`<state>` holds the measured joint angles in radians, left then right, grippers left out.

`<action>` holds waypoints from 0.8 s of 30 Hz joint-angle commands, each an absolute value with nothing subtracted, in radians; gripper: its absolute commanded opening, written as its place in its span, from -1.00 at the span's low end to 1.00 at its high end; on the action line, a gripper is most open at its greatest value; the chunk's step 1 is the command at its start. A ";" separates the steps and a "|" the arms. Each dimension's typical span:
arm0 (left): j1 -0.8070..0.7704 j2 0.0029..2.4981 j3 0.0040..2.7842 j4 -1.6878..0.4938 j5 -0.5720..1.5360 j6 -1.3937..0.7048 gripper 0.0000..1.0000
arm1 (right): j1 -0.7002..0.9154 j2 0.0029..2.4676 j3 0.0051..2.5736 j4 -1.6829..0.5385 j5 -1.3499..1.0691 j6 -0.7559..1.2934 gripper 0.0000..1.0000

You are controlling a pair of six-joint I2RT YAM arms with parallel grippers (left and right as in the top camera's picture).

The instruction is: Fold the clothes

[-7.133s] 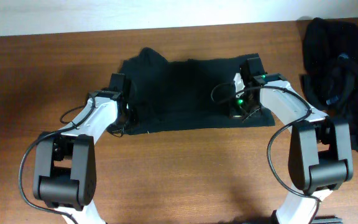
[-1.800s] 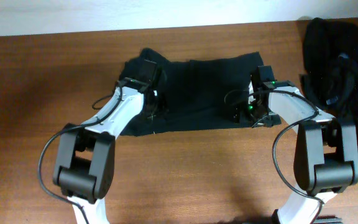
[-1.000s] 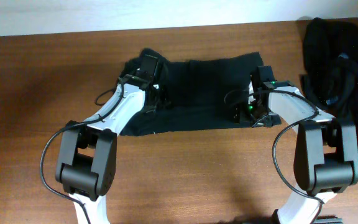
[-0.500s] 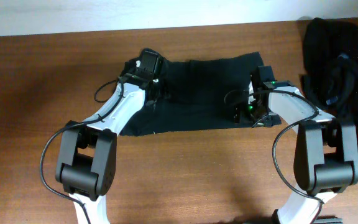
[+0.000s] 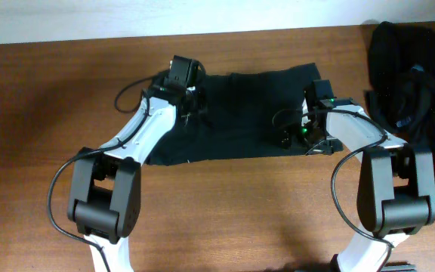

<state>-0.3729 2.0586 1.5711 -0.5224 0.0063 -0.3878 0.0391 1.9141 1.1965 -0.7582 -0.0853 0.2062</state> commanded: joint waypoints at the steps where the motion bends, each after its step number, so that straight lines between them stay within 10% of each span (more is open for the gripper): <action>1: -0.361 2.006 1.677 -0.645 -0.047 -0.297 -0.06 | 0.032 1.938 1.167 -0.770 -0.070 0.207 0.96; 24: -0.332 2.046 1.497 -0.927 0.044 -0.298 -0.06 | 0.032 1.925 1.489 -1.089 -0.084 0.188 0.97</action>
<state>-0.3439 2.0174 1.5173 -0.9333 0.0269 -0.3126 0.0376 1.9236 1.4719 -1.0851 -0.0902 0.1974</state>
